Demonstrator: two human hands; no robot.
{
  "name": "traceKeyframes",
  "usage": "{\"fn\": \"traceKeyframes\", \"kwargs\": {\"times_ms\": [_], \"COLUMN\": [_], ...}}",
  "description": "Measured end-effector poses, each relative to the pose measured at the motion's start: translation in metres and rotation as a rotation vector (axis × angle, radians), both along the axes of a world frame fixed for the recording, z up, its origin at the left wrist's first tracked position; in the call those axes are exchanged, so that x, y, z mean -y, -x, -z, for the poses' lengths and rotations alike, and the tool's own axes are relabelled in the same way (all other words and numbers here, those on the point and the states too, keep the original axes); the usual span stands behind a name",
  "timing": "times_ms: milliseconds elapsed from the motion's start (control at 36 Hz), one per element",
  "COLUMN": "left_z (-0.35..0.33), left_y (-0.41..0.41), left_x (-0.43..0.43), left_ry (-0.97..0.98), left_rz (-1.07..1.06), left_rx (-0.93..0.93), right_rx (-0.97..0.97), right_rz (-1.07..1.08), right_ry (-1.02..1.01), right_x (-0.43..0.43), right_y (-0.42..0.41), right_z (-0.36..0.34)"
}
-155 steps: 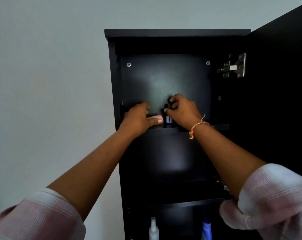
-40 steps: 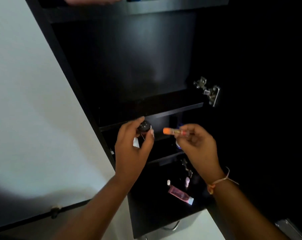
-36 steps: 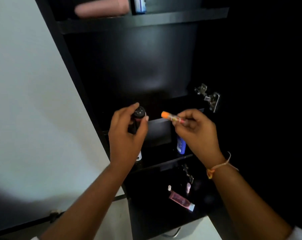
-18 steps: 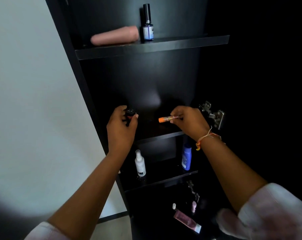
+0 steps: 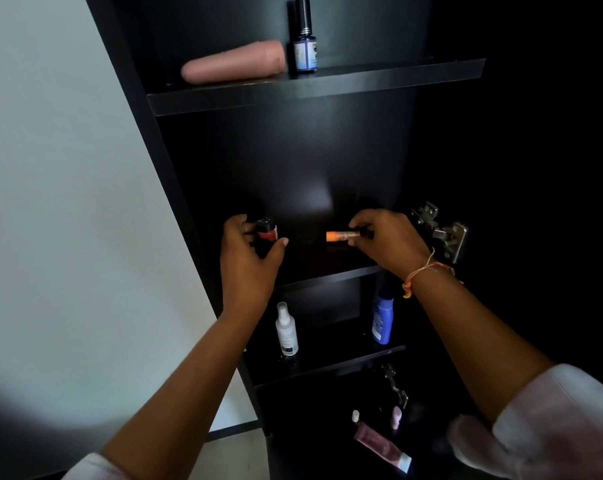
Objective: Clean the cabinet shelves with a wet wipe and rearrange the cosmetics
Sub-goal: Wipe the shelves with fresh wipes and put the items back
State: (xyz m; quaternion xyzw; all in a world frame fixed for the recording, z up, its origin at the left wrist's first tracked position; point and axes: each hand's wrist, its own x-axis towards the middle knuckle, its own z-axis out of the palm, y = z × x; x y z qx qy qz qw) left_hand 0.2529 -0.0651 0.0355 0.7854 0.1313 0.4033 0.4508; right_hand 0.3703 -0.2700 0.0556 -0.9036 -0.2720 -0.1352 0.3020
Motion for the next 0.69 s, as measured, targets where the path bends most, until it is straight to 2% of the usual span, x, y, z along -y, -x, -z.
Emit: {"fn": "traceKeyframes", "kwargs": {"times_ms": [222, 444, 528, 694], "left_z": [0.001, 0.002, 0.005, 0.019], "left_y": [0.002, 0.014, 0.019, 0.027], "left_x": [0.002, 0.014, 0.022, 0.035], "left_ry": [-0.112, -0.397, -0.501, -0.568], "left_rz": [-0.052, -0.162, -0.153, -0.105], "left_rx": [0.000, 0.058, 0.064, 0.058], "right_rx": [0.058, 0.161, 0.197, 0.204], "right_rz": [0.008, 0.048, 0.061, 0.080], "right_ry": [-0.004, -0.044, -0.076, -0.069], "right_x": [-0.002, 0.001, 0.003, 0.008], "right_y": [0.004, 0.021, 0.030, 0.044], "right_z": [0.001, 0.001, 0.004, 0.012]}}
